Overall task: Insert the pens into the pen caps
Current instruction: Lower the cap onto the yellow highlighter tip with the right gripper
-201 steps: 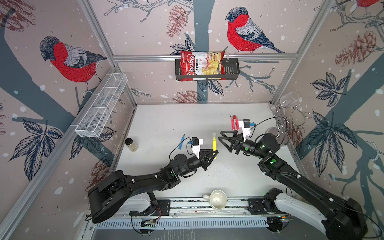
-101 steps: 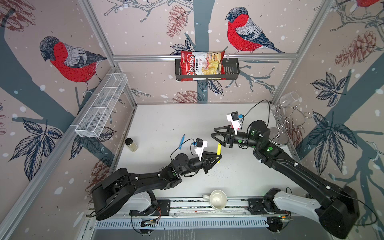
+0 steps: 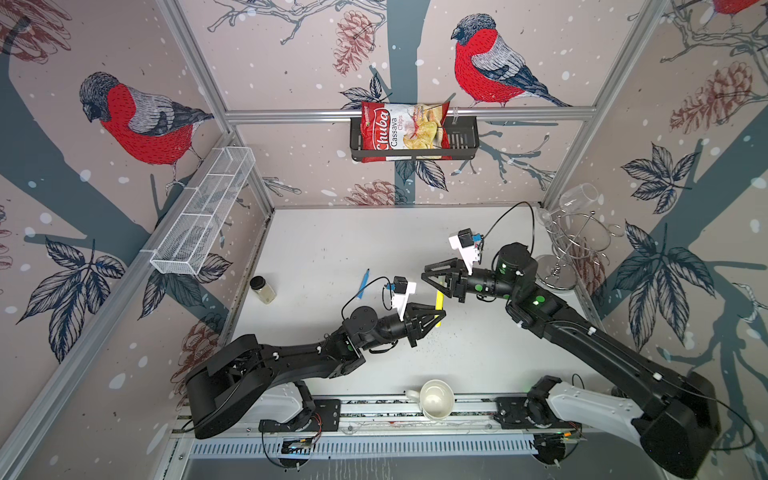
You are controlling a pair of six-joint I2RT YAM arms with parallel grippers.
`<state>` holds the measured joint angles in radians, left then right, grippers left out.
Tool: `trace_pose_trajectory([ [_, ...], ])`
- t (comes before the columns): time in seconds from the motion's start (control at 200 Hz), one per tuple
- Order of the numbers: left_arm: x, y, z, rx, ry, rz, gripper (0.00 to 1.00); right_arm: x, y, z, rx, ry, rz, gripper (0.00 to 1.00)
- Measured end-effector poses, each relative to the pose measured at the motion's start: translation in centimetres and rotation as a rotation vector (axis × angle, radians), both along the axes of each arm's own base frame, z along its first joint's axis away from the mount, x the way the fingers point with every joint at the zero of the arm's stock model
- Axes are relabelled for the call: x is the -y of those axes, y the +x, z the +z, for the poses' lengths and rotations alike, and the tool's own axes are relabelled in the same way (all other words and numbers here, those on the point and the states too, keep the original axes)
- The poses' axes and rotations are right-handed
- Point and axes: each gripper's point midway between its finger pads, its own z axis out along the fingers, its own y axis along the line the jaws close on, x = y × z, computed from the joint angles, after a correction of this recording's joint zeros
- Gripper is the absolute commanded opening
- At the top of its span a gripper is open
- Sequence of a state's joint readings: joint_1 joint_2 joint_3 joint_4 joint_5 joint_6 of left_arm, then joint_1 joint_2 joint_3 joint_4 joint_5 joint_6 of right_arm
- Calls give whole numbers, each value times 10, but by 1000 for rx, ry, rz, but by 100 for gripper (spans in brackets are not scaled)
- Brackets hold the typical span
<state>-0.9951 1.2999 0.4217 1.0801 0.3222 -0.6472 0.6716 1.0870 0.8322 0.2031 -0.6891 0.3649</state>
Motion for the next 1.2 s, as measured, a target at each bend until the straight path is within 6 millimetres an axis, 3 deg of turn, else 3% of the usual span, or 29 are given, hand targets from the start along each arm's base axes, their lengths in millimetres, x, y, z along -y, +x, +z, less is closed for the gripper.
trace_pose_trajectory([
  [0.24, 0, -3, 2, 5, -4, -14, 0, 1, -1, 3, 24, -3, -1, 33],
  [0.59, -1, -4, 1, 5, -1, -16, 0, 1, -5, 0, 4, -3, 18, 2],
  [1.201, -9, -9, -5, -45, 17, -84, 0, -1, -17, -14, 15, 96, 4, 0],
])
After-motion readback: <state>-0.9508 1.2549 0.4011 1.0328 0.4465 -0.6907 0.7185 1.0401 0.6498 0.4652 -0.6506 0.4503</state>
